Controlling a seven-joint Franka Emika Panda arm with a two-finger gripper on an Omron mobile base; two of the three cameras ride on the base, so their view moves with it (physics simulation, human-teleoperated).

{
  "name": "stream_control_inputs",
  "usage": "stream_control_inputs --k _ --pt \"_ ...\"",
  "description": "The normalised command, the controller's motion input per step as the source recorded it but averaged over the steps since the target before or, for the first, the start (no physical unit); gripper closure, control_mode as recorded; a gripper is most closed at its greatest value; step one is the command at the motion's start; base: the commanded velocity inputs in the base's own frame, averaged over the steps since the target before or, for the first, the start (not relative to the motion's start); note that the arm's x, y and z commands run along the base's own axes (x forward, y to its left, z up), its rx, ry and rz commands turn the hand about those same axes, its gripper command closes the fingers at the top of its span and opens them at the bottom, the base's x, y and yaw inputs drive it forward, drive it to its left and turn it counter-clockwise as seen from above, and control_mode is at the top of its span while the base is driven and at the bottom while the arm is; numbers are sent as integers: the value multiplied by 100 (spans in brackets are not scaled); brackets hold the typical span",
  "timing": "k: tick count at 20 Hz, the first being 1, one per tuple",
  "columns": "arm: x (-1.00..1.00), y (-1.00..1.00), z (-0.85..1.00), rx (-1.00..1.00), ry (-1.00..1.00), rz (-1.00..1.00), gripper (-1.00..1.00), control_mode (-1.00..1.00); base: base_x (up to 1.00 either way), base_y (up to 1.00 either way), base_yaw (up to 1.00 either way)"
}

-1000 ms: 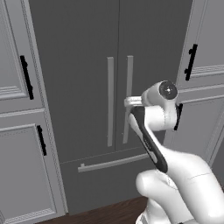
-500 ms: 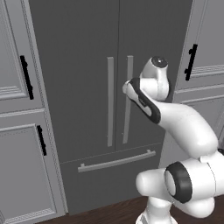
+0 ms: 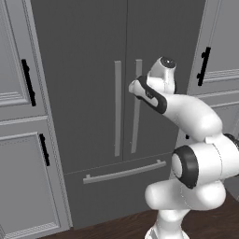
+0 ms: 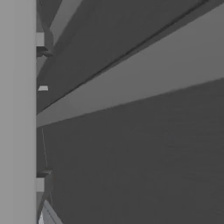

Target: Grab a lemon wedge from the fridge and one ice cube from the ice bowl, and put them in the glass of lemonade.

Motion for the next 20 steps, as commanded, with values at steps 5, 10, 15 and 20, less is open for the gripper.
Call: stream_control_inputs --k 5,10,15,20 --pt "-3 10 42 0 -4 0 -100 -100 0 0 0" --pt "21 31 -39 0 0 0 -100 -100 0 0 0" --pt "16 12 -44 0 -8 0 -100 -100 0 0 0" --pt "9 -2 -25 0 -11 0 -100 -100 0 0 0"
